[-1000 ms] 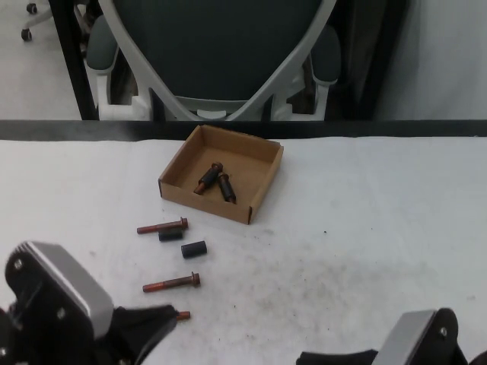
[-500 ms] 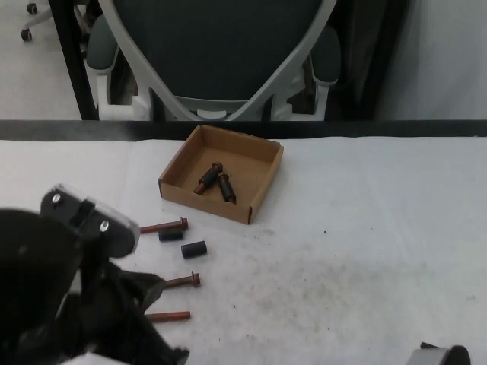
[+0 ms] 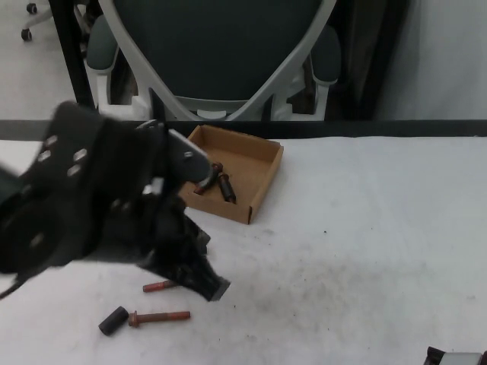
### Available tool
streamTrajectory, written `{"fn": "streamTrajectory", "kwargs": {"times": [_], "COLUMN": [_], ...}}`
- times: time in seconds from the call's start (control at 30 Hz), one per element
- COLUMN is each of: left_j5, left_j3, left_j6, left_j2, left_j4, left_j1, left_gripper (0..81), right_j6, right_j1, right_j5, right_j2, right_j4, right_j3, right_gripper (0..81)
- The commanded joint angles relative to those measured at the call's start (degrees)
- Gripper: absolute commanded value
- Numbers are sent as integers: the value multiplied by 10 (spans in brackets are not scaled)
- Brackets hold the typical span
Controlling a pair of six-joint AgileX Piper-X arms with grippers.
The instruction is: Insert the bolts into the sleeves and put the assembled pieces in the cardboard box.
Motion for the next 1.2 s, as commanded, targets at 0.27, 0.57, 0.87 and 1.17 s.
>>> {"fn": "streamTrajectory", "kwargs": {"times": [0.27,0.57,0.87,1.17], "left_j5": [-98,-110,-113,-105], "left_j3": [-132,-199,-243,-289], "left_j6": [96,158,228,230], "left_j2": [144,211,265,314], "left_j4": [115,185,229,237], "left_j1": [29,43,43,43], "left_gripper": [368,482,482,479], "right_j6": [0,0,-4,-4], "right_j1": [1,0,0,-1], "right_j5": [-4,3,4,18], "right_j2": [-5,-5,-5,-5], "right_j4": [-7,-7,-7,-7], "right_j3": [-3,-3,-3,-3], "right_gripper": [2,2,2,2]}}
